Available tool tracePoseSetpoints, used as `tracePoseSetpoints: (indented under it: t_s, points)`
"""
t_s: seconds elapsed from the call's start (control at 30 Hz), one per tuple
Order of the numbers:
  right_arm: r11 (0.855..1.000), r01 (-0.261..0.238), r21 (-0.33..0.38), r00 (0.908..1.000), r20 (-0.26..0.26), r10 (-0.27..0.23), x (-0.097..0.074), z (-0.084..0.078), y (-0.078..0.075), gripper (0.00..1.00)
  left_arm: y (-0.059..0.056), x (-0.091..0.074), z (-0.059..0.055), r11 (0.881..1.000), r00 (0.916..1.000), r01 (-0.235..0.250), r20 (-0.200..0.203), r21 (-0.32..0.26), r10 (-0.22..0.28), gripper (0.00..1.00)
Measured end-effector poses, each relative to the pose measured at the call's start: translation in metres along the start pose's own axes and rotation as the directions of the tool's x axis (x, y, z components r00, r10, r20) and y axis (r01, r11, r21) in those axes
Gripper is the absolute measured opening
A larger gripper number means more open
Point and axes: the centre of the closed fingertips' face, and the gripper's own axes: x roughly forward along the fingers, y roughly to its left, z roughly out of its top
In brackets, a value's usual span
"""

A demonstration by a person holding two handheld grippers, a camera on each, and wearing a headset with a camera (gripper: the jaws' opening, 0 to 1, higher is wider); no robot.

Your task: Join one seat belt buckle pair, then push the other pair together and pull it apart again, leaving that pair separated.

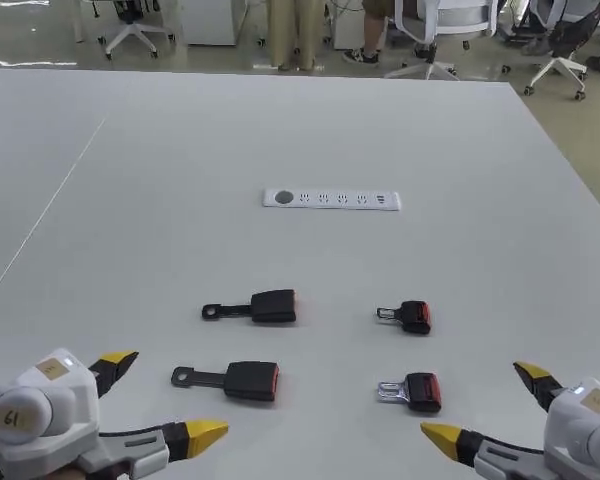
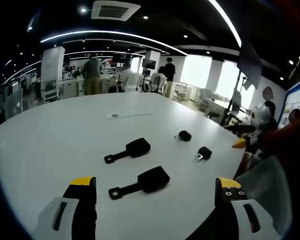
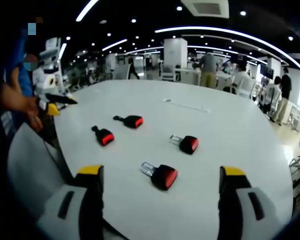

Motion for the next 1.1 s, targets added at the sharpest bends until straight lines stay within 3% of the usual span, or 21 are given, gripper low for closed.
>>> tracePoseSetpoints:
  t_s: [0.6, 1.0, 1.1]
  points:
    - [0.998, -0.05, -0.024, 0.9985, -0.025, 0.049, 0.008, -0.002, 0.004, 0.96, -0.006, 0.004, 0.006, 0.997, 0.9986, 0.049, -0.021, 0.051, -0.048, 1.0]
    - [0.991, -0.124, -0.05, 0.9911, -0.055, 0.121, 0.023, 0.0, 0.008, 0.93, -0.009, 0.013, 0.015, 0.987, 0.9924, 0.119, -0.044, 0.112, -0.115, 0.97]
    - [0.986, -0.147, -0.076, 0.9873, -0.072, 0.141, 0.026, 0.0, 0.01, 0.91, -0.007, 0.017, 0.015, 0.983, 0.99, 0.133, -0.065, 0.126, -0.125, 0.97]
